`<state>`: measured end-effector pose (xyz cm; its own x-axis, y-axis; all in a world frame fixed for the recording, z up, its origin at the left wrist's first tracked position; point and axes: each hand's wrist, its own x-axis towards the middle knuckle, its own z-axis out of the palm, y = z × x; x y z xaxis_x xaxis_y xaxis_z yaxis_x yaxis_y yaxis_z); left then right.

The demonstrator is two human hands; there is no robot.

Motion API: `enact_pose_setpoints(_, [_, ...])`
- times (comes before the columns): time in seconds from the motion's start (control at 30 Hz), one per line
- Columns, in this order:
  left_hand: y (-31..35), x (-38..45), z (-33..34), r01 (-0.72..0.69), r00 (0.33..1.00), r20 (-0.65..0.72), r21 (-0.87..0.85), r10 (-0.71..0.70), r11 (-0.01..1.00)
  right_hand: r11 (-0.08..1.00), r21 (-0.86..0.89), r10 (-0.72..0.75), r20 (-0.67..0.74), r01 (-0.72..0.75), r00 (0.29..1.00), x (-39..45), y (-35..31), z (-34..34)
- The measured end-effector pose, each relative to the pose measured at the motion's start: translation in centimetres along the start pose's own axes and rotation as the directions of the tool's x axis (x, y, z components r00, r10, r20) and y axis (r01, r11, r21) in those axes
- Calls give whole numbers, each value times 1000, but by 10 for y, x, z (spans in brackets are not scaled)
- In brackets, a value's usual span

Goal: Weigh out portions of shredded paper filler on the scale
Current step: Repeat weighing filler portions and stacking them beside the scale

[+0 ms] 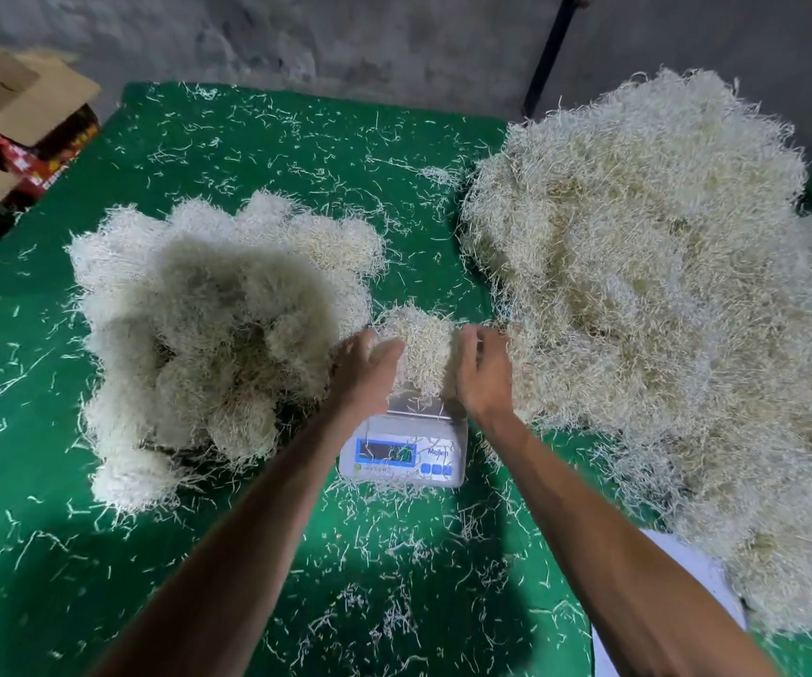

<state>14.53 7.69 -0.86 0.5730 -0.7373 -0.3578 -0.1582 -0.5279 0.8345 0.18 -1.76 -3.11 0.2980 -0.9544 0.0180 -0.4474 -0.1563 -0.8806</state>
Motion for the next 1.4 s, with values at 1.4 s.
enact_pose_setpoints(1.4, [58,-61,67,-33,992,112,-235,60,972,884,25,467,-14,-467,884,97,1,-121])
